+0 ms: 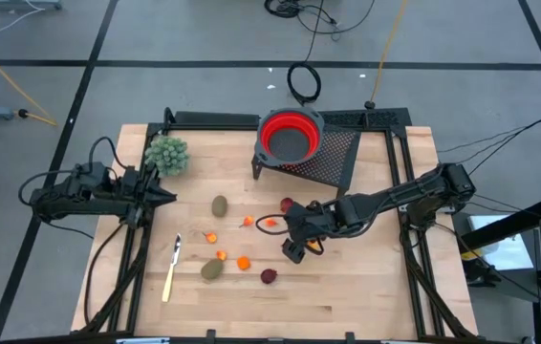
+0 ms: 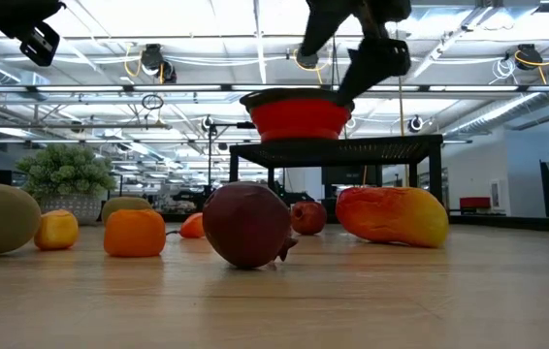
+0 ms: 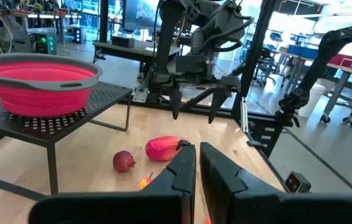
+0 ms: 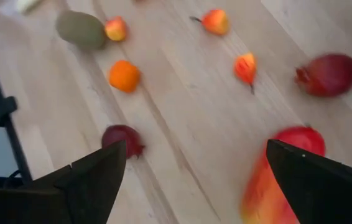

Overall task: Pick & Place Fruit
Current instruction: Put the mango into the red strainer bowl on the shelf

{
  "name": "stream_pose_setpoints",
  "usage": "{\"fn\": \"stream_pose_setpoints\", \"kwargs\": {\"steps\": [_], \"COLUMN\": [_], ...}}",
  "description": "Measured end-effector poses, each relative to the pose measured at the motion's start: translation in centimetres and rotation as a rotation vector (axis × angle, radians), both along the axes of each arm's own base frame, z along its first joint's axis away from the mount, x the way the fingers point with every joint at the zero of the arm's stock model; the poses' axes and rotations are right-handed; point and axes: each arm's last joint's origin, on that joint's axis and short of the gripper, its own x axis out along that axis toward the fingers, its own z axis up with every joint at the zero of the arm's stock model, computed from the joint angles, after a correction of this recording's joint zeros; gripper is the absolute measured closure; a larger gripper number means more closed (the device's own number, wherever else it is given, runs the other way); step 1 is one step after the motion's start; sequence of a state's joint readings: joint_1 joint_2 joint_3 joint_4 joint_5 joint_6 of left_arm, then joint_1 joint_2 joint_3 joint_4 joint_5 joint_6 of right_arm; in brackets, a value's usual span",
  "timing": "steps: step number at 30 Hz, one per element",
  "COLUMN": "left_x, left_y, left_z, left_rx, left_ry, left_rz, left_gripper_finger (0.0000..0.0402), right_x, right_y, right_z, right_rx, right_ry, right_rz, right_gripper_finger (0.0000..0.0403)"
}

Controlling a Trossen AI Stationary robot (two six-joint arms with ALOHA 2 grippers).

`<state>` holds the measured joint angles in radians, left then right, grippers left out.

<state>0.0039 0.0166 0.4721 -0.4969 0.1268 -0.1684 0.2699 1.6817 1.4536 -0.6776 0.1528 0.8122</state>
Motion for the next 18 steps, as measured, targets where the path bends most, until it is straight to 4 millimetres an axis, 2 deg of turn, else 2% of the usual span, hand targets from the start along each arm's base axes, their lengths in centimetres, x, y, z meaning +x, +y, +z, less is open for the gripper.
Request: {"fn": "stream_pose_setpoints", "kwargs": {"steps": [6,11,18], "left_x": [0.0,0.0,0.0], "left_y": [0.0,0.0,0.0], "left_z": [0.0,0.0,0.0], "left_rx": [0.0,0.0,0.0], "left_ry": [0.0,0.0,0.0], "left_rz": [0.0,0.0,0.0], "left_gripper_finger": [0.038,0.038,0.038], "right_x": [0.0,-0.8,-1.3], "right_y": [0.0,-0.2,0.8], "right_z": [0.0,-0.5,-1.8], "right_rx": [0.005,0.043,0.059], "right_ry": [0.003,0.094,0.195], "right_rz": [-0.008,-0.11,-0.187], "right_gripper_finger": [0.0026,0.0026,0.0026]}}
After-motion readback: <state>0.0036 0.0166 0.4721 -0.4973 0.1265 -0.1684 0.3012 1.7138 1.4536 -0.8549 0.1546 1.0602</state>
